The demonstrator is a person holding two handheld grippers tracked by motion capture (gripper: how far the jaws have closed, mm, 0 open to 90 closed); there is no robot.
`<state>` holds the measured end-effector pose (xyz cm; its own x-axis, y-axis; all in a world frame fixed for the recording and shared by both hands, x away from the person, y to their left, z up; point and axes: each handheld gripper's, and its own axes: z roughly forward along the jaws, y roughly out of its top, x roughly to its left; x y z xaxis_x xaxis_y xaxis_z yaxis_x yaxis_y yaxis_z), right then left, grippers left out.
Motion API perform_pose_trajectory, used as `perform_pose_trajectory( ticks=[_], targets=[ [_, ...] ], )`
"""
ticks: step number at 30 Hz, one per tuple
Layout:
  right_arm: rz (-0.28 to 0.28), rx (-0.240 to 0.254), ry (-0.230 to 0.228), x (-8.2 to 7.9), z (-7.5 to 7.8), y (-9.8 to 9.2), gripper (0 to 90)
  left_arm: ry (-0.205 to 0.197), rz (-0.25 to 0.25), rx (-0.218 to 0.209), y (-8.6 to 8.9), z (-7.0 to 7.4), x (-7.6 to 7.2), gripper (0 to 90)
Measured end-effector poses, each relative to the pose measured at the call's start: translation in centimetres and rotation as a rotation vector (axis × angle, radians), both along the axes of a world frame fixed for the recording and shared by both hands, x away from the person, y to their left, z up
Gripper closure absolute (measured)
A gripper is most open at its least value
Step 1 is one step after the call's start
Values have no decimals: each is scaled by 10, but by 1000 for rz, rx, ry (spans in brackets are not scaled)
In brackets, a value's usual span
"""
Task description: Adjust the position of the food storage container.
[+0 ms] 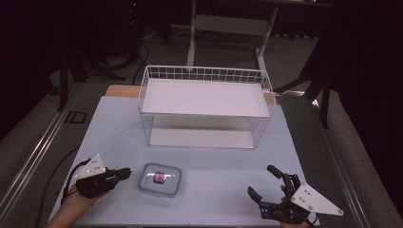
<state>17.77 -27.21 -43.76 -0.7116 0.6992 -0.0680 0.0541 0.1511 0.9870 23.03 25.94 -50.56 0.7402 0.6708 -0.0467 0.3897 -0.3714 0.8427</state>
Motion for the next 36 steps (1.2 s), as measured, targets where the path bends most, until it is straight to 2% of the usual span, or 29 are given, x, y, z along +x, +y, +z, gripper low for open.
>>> perform_pose_trajectory(
  ticks=[2, 6, 9, 13, 15, 21, 26, 31, 36],
  targets=[
    [5, -2, -1, -1, -1, 0, 127, 18, -14, 24, -3, -3, 2, 900],
    [10, 6, 1, 0, -1, 0, 127, 73, -4, 108, -11, -12, 6, 900],
    [11, 3, 0, -1, -1, 0, 127, 101, -21, 113, -14, -19, 7, 900],
    [17, 3, 2, -1, -1, 0, 127, 114, -53, 115, -21, -21, 6, 900],
    [18, 4, 2, -1, -1, 0, 127, 121, -57, 126, -24, -21, 6, 900],
    [35, -3, 13, 0, -2, 1, 127, 132, -56, 121, -30, -23, 8, 900],
    [38, -1, 15, 1, -2, 1, 127, 144, -107, 142, -48, -24, 7, 900],
    [47, 0, 12, 1, -2, 1, 127, 160, -125, 127, -59, -25, 10, 900],
    [54, 4, 12, 0, -2, 0, 127, 168, -129, 131, -71, -25, 12, 900]
  ],
)
